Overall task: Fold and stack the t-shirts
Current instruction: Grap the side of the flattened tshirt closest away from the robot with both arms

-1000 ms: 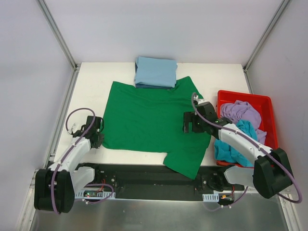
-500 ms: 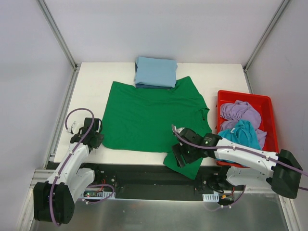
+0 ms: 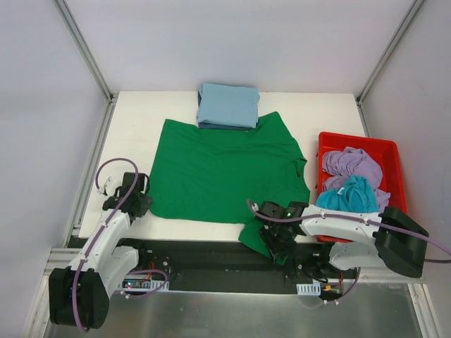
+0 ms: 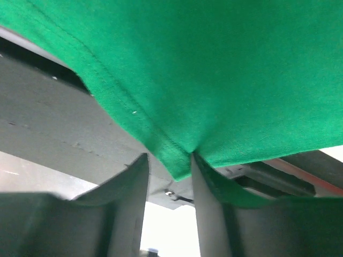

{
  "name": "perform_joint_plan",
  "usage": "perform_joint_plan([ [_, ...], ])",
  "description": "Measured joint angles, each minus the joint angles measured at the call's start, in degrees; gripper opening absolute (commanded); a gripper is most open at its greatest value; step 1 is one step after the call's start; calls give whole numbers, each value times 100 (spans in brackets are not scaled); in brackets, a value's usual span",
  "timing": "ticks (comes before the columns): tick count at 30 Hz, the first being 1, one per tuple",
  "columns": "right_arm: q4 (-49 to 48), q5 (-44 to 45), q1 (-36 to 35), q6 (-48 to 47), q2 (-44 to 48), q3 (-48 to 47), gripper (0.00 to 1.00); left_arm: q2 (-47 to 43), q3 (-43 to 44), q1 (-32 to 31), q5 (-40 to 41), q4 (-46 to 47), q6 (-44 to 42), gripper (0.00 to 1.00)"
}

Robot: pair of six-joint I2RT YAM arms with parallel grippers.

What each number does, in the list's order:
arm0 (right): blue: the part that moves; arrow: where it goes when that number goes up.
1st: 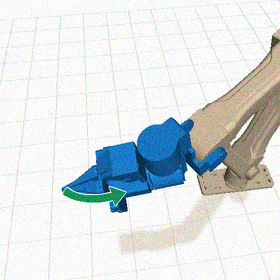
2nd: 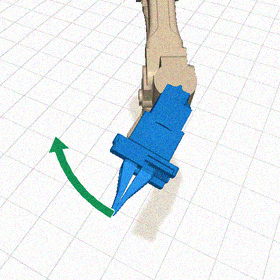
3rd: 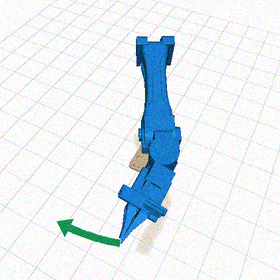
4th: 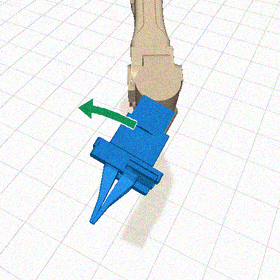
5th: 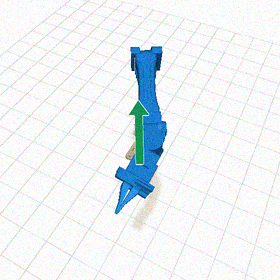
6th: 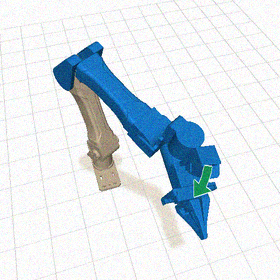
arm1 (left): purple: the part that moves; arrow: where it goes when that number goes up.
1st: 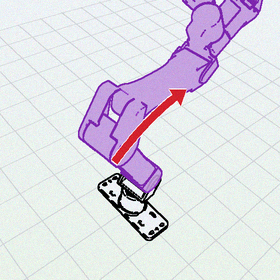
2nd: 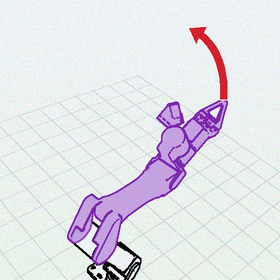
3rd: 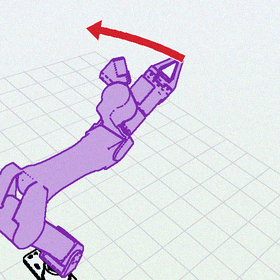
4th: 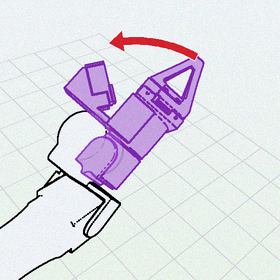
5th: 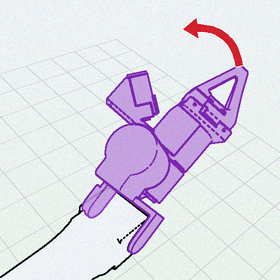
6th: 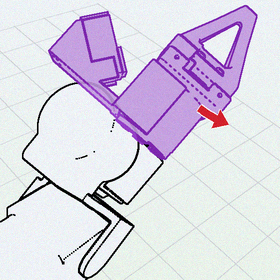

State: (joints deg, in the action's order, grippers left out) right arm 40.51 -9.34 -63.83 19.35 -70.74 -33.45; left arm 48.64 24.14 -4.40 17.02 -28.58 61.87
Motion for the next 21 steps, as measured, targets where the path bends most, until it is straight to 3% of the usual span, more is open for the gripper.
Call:
perform_joint_plan([
  [2, 52, 55, -4, -9, -149, -28, 7, -2, 2, 0, -2, 0, 0, 0],
  [3, 111, 136, 2, -13, -208, -57, 0, -4, 2, 0, -2, 0, 0, 0],
  [15, 186, 358, -17, 7, 205, 9, 0, -269, 46, 0, -2, -162, 2, 0],
  [21, 372, 1084, -24, -31, 828, -28, 0, -348, 90, 0, -9, -289, -24, 0],
])
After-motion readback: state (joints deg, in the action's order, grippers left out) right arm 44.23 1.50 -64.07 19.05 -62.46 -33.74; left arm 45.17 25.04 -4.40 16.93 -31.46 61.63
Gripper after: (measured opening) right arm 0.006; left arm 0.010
